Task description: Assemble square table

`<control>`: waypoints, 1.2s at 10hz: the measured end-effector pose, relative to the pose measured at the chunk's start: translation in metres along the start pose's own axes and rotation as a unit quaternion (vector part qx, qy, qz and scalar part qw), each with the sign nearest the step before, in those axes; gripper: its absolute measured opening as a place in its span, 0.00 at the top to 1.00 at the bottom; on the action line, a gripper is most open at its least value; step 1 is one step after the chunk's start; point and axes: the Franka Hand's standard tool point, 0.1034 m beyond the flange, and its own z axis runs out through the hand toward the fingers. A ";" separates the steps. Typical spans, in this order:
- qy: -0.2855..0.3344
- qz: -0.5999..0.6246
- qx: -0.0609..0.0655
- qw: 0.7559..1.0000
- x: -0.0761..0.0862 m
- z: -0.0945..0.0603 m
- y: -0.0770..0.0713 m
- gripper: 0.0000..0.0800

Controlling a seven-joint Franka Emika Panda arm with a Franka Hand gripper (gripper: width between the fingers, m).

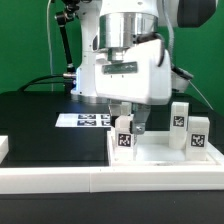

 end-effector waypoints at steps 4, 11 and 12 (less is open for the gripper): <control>0.000 -0.195 -0.014 0.981 0.001 -0.004 -0.008 0.19; 0.001 -0.339 -0.019 0.940 0.003 -0.003 -0.006 0.50; 0.002 -0.339 -0.019 0.941 0.003 -0.003 -0.006 0.50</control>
Offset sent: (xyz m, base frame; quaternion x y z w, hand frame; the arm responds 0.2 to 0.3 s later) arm 0.0090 0.0046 0.0021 -0.0077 -0.0173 -0.2259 0.9740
